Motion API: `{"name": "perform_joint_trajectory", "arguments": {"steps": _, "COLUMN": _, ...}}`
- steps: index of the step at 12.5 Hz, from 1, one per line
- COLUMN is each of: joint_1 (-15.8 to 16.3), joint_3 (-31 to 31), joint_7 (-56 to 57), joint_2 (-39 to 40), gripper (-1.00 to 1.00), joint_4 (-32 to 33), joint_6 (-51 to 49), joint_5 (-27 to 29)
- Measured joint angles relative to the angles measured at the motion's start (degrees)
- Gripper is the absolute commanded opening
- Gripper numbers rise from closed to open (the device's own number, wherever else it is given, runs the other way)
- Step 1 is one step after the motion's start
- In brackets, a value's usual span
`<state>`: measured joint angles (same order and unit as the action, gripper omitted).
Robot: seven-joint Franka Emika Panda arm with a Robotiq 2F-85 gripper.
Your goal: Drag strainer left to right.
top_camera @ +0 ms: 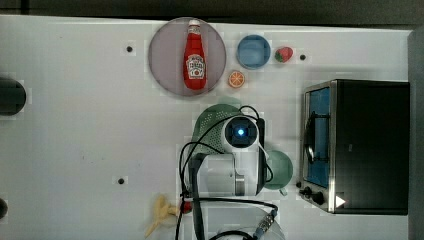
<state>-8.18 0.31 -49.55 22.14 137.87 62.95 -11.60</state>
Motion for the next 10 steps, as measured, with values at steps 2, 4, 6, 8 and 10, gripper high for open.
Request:
{"name": "perform_joint_trajectory", "arguments": {"steps": 2, "joint_1": 0.52, "joint_3": -1.1, "joint_7": 0.28, "joint_2": 0.67, "gripper": 1.0, "joint_4": -0.67, "joint_6": -0.28, "joint_5": -0.08}}
{"name": "perform_joint_trajectory", "arguments": {"steps": 4, "joint_1": 0.41, "joint_3": -1.56, "joint_7": 0.84, "joint_2": 0.67, "gripper": 1.0, "joint_4": 0.0, "joint_6": 1.68, "joint_5": 0.85}}
{"name": "perform_joint_trajectory", "arguments": {"steps": 6, "joint_1": 0.41, "joint_3": -1.09, "joint_7": 2.35, "joint_2": -1.06, "gripper": 1.0, "joint_4": 0.22, "joint_6": -0.28, "joint_5": 1.04}}
{"name": "perform_joint_trajectory", "arguments": {"steps": 8, "joint_1": -0.1, "joint_3": 0.7, "joint_7": 6.71, "joint_2": -4.98, "gripper": 1.0, "joint_4": 0.34, "joint_6": -3.75, "joint_5": 0.71}}
{"name": "perform_joint_trajectory", "arguments": {"steps": 10, "joint_1": -0.51, "joint_3": 3.27, "joint_7": 11.3, "joint_2": -11.44, "gripper": 1.0, "joint_4": -0.56, "joint_6": -11.13, "joint_5": 1.11}}
